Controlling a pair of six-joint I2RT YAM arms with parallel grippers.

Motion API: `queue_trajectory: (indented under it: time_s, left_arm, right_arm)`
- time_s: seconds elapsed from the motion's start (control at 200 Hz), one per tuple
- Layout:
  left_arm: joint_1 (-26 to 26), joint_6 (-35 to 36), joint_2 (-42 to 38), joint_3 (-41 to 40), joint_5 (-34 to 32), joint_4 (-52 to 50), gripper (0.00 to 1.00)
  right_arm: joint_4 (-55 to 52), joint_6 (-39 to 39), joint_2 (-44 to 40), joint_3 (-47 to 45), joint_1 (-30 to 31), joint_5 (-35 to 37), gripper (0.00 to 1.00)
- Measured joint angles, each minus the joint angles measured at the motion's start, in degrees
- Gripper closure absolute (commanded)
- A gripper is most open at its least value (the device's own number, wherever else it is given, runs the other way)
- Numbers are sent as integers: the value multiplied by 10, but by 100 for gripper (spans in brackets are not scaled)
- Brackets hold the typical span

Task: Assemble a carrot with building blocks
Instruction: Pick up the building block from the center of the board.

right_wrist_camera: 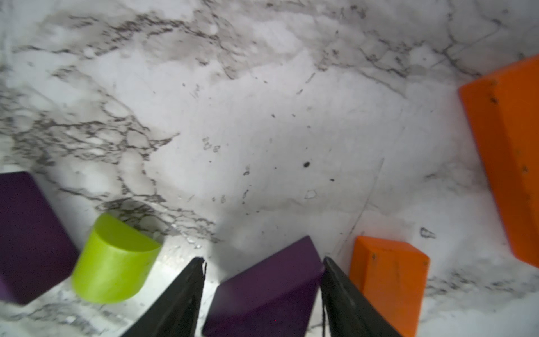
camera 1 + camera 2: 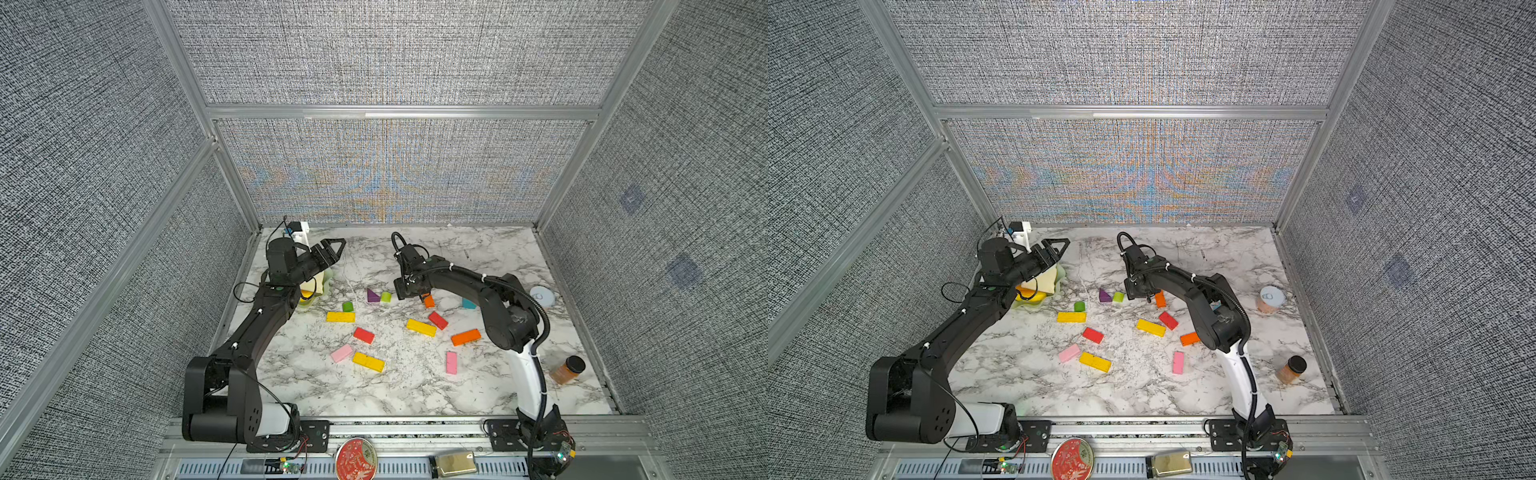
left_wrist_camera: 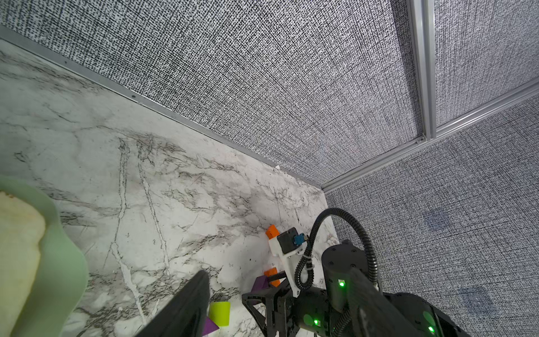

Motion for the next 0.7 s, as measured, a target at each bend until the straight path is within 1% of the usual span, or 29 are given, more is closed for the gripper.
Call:
queue_trajectory:
  time_s: [0.075,0.245,0.7]
  left_arm:
    - [0,0,0,0,0,0,24]
    - [0,0,0,0,0,0,24]
    - [0,0,-2,0,0,0,24]
  right_arm:
    - [-6,0,2,0,1,11,40]
    - [-9,4,-1,0,8,21,46]
    - [-4,14,-11,-16,12,26,56]
